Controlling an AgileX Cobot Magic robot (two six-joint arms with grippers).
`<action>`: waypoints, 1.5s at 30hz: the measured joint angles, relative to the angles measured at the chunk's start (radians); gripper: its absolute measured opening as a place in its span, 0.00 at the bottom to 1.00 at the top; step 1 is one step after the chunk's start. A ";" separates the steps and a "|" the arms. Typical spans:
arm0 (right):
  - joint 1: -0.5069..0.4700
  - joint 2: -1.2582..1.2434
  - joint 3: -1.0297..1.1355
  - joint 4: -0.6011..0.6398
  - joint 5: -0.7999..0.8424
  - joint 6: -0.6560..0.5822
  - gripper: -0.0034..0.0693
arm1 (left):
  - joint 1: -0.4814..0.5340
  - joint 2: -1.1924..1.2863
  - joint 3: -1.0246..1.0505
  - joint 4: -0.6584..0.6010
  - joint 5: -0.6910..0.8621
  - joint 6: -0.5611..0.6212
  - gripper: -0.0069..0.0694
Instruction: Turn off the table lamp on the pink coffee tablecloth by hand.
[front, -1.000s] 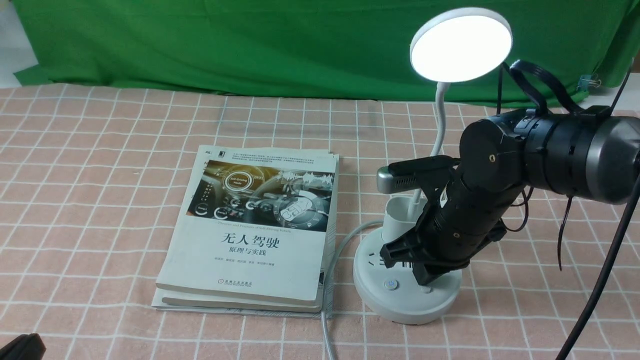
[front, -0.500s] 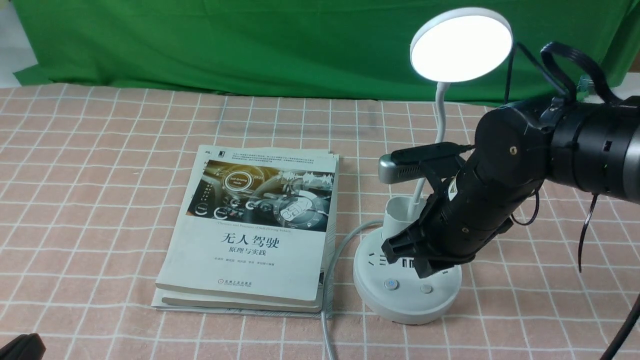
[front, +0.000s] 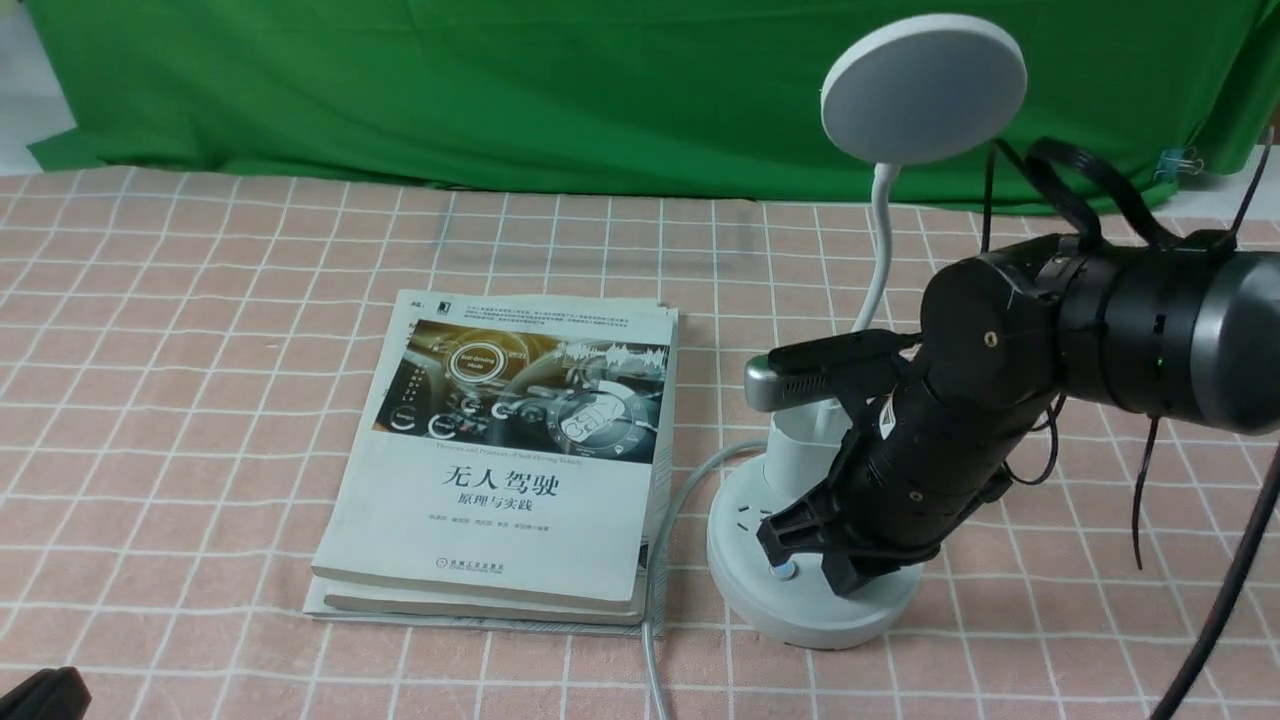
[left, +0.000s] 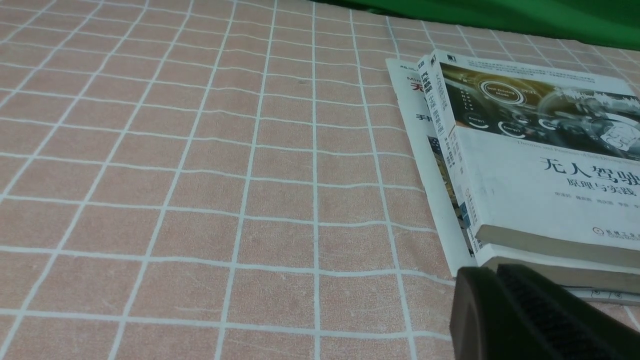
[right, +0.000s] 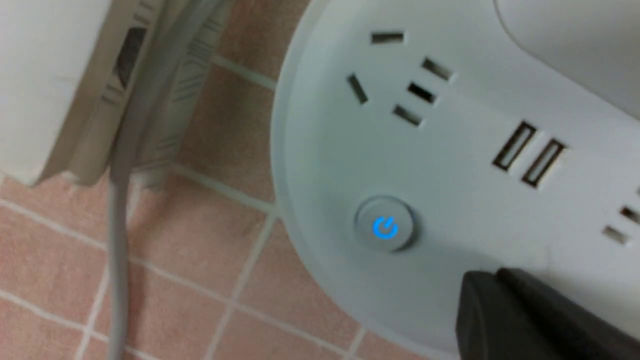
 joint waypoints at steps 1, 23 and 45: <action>0.000 -0.016 0.000 -0.003 0.000 0.000 0.14 | 0.000 0.000 0.000 0.000 0.000 0.000 0.10; -0.001 0.027 -0.006 -0.006 -0.008 -0.010 0.14 | 0.000 0.000 0.000 0.001 0.000 0.000 0.10; -0.001 -0.608 0.301 -0.045 0.038 -0.007 0.18 | 0.000 0.000 0.000 0.001 0.000 0.000 0.10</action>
